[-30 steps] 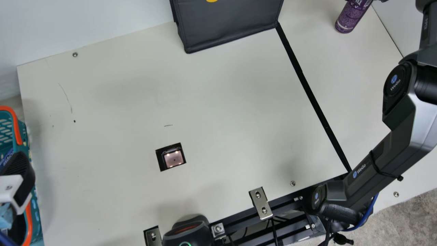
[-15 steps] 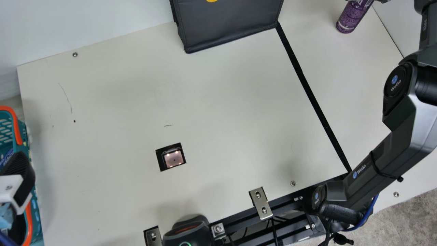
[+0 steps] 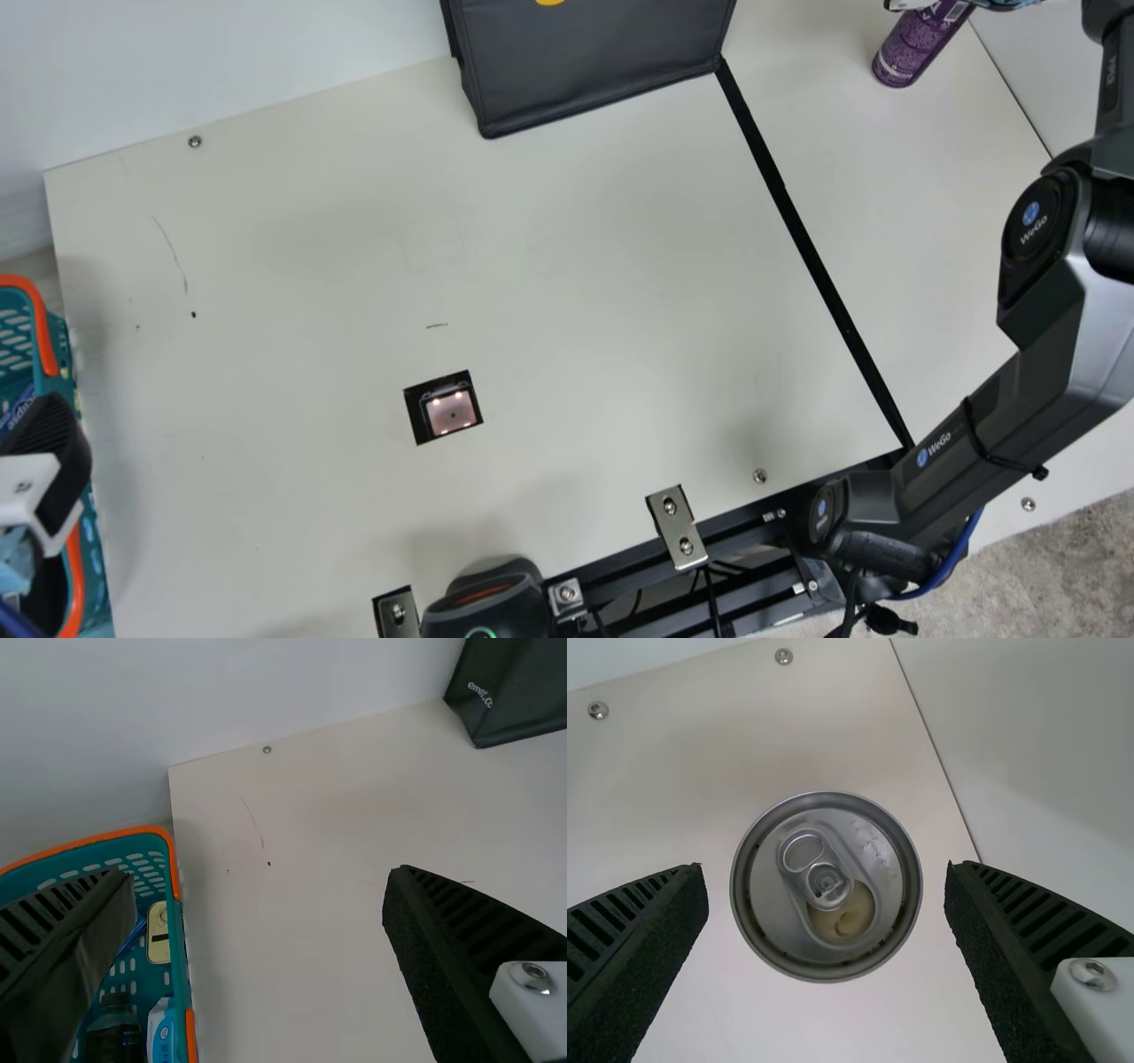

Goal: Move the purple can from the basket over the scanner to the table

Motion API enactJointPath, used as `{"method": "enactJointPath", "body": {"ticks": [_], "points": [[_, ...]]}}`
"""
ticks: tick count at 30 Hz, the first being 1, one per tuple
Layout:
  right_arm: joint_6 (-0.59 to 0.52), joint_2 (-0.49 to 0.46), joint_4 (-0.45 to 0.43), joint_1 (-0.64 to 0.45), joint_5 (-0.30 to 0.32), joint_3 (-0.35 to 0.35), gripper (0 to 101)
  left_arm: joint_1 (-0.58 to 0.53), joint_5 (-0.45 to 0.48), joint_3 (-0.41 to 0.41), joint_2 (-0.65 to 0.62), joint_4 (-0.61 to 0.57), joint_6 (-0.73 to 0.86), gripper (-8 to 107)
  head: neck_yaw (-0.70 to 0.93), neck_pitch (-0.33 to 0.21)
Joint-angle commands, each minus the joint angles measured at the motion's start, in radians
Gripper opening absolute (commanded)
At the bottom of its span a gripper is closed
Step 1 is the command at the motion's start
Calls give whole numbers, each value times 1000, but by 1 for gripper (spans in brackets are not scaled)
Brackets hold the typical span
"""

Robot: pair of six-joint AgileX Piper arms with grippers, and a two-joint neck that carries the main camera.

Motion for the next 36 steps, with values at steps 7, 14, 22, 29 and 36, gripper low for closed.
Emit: {"method": "enactJointPath", "body": {"ticks": [7, 14, 22, 29, 36], "points": [[1, -106, -16, 10, -28, 74, 95, 0, 0, 0, 0, 0, 0, 90, -2, -29], [-19, -233, 11, 25, -30, 157, 95, 0, 0, 0, 0, 0, 0, 90, -2, -29], [-69, -411, 80, 44, -20, 283, 95, 0, 0, 0, 0, 0, 0, 90, -2, -29], [-124, -593, 170, 60, -12, 413, 95, 0, 0, 0, 0, 0, 0, 90, -2, -29], [-113, -676, 182, 95, 18, 457, 95, 21, 22, 0, -19, 6, -35, 90, 44, -29]]}}
